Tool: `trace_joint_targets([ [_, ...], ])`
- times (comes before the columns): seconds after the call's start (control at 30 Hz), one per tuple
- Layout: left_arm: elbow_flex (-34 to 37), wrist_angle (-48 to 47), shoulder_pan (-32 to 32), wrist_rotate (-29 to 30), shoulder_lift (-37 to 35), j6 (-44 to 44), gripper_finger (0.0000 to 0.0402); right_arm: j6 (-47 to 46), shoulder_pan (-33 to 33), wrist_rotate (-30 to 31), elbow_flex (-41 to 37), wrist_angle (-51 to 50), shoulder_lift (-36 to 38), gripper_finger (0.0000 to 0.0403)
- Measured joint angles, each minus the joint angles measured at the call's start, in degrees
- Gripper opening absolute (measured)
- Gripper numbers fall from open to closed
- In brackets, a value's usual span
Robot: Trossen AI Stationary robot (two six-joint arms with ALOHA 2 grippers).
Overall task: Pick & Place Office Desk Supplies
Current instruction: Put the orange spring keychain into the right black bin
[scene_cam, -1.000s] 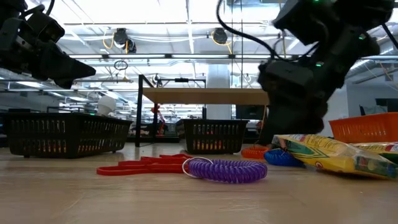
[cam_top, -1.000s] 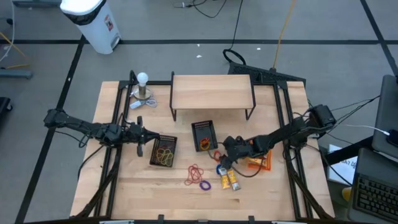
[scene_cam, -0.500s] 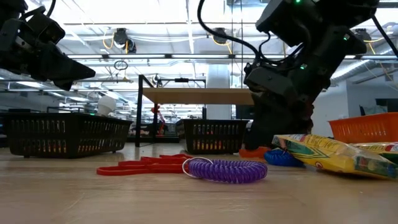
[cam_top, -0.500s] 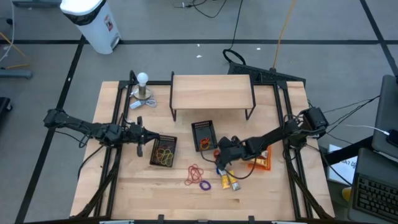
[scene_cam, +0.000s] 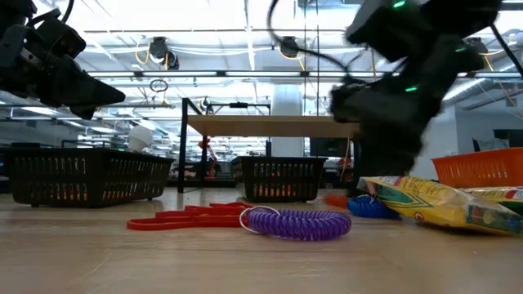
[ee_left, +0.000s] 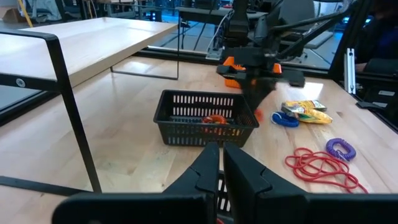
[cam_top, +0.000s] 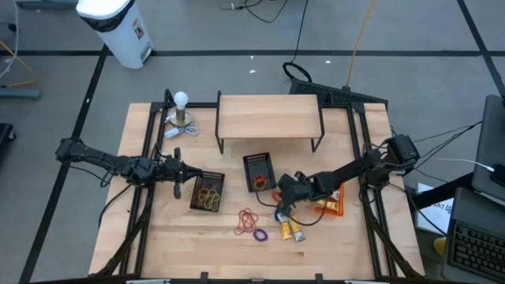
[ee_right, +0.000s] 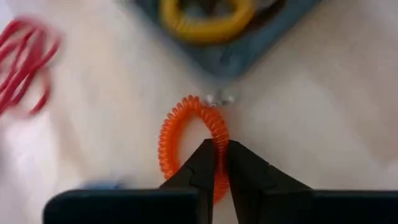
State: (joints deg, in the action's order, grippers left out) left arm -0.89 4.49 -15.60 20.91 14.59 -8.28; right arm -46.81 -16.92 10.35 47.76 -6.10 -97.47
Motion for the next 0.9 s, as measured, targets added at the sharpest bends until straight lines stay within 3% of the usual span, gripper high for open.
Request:
trace_joint_targets([
  [0.1,0.00,-0.02,0.00,0.00,0.00,-0.18,0.0026,2.68,-1.97,-2.94,-0.08,-2.22,4.87,0.0012],
  [0.23,0.00,0.09,0.00,0.15,0.00,-0.17,0.0026,7.59,-3.87,-1.26,0.18,-0.94,14.76,0.0007],
  [0.63,0.00,2.05,-0.01,0.68,0.00,0.00,0.0026,35.72,-6.54,-1.29,0.02,3.03,40.55,0.0003],
  [0.9,0.00,3.30,-0.02,0.74,0.02,0.33,0.0026,42.30,-6.48,-1.55,-10.12,9.38,56.47,0.0002],
])
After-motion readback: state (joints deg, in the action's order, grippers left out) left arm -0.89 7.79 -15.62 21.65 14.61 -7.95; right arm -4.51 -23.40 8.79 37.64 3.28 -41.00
